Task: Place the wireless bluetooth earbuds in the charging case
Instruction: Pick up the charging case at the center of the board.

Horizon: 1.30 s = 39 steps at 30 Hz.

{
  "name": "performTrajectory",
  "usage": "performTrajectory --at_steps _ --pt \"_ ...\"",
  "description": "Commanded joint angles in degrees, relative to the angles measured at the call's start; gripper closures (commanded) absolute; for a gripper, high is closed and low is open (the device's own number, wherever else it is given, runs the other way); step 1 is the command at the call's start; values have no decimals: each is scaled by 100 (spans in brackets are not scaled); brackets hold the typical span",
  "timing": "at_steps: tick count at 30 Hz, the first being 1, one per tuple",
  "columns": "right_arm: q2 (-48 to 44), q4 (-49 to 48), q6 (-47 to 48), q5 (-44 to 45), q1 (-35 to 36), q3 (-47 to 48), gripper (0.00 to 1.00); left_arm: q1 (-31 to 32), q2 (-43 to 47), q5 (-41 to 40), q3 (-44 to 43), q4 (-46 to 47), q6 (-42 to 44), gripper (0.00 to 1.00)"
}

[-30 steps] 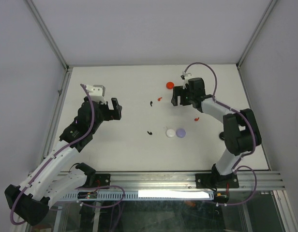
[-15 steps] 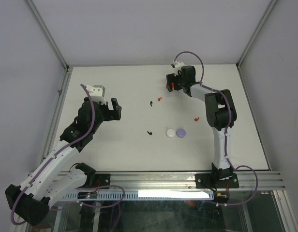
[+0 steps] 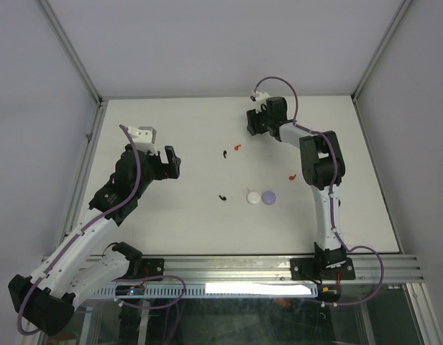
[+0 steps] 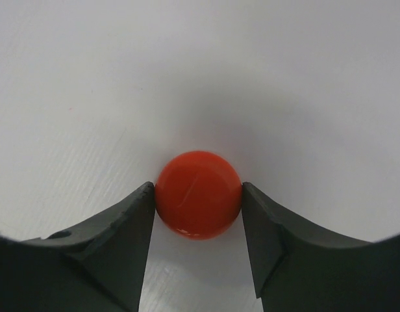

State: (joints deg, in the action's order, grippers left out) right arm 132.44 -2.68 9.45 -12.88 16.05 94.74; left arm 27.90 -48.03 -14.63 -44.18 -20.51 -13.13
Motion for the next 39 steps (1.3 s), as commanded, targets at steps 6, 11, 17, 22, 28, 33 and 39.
performTrajectory --at_steps 6,11,17,22,28,33,39 --pt "-168 -13 298 63 35 198 51 -90 49 306 -4 277 -57 9" --pt "-984 -377 118 -11 132 -487 53 -173 57 433 -40 298 -165 9" --pt "-2148 -1031 -200 205 496 -1804 54 -219 20 661 -188 323 -387 9" --pt "-3147 -1607 -558 446 918 -3037 54 -224 60 1278 -383 346 -778 9" --pt "-4283 -2270 -962 837 1560 -4140 54 -223 107 1668 -408 423 -1297 9" --pt "-5157 -2721 -1161 1351 2192 -4811 55 -224 49 2033 -274 702 -1989 13" --pt "-5931 -3340 -1218 1610 2842 -5548 55 -214 39 2495 153 1333 -2650 18"
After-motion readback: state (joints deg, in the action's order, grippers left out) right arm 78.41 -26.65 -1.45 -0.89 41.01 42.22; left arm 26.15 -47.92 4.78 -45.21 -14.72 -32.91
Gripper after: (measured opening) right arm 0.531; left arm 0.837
